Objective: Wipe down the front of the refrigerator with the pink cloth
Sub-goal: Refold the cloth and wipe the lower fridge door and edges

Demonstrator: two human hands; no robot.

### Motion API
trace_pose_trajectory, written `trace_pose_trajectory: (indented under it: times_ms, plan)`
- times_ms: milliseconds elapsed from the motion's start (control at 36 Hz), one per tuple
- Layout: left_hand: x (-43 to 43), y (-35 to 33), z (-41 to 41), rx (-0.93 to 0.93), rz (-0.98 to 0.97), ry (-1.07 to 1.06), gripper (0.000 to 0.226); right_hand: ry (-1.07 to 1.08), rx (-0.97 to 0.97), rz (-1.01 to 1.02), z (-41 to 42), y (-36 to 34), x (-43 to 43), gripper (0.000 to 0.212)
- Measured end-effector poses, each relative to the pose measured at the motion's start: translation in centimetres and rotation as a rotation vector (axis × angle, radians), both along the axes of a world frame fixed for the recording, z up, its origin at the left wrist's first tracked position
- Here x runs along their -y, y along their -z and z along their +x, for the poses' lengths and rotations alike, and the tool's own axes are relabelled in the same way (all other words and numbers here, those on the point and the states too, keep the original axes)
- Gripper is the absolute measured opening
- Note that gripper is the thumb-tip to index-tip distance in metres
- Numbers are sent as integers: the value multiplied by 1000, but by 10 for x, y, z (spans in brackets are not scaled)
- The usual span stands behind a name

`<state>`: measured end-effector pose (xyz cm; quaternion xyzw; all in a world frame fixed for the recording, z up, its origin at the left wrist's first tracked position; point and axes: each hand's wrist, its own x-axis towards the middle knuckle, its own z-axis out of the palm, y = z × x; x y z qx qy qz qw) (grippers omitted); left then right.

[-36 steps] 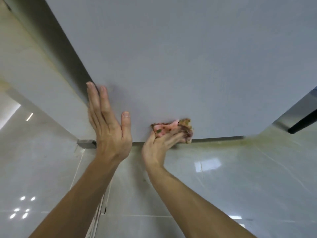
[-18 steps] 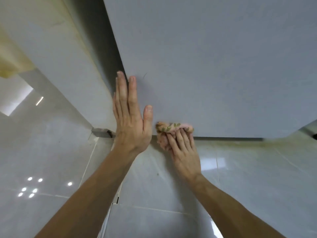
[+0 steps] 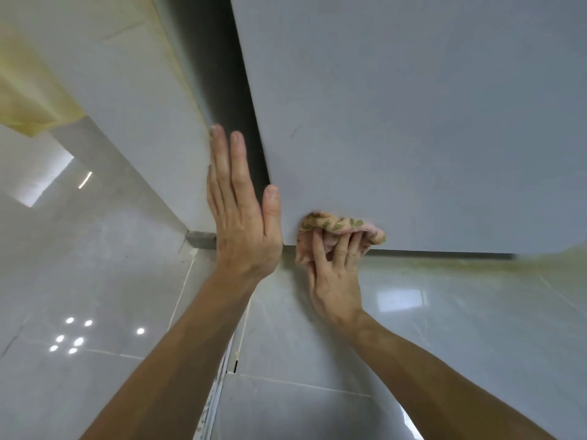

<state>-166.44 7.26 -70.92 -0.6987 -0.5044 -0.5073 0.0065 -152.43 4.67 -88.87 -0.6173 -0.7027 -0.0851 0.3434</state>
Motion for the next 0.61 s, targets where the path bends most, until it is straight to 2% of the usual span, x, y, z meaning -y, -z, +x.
trace_pose_trajectory:
  times_ms: [83,139,250,333,444,500,611]
  plan:
    - [3,5,2,-11,-9,1,63,-191,206,-1,-27,-5,-8,76]
    - [5,7,2,-34,-28,-7,63,-288,306,11,-42,-13,-18,66]
    - [5,11,-3,-83,-34,-56,65,-278,306,-47,-51,-24,-22,51]
    - [1,9,-11,-97,-38,-89,63,-322,349,22,-31,-31,-22,46]
    - [-2,5,-16,-81,-27,-105,62,-327,392,117,-2,-54,-17,53]
    - [-2,5,-17,-74,-23,-106,61,-305,338,153,4,-64,-15,55]
    - [-2,2,-18,-34,-22,-121,60,-220,173,210,4,-100,-18,77]
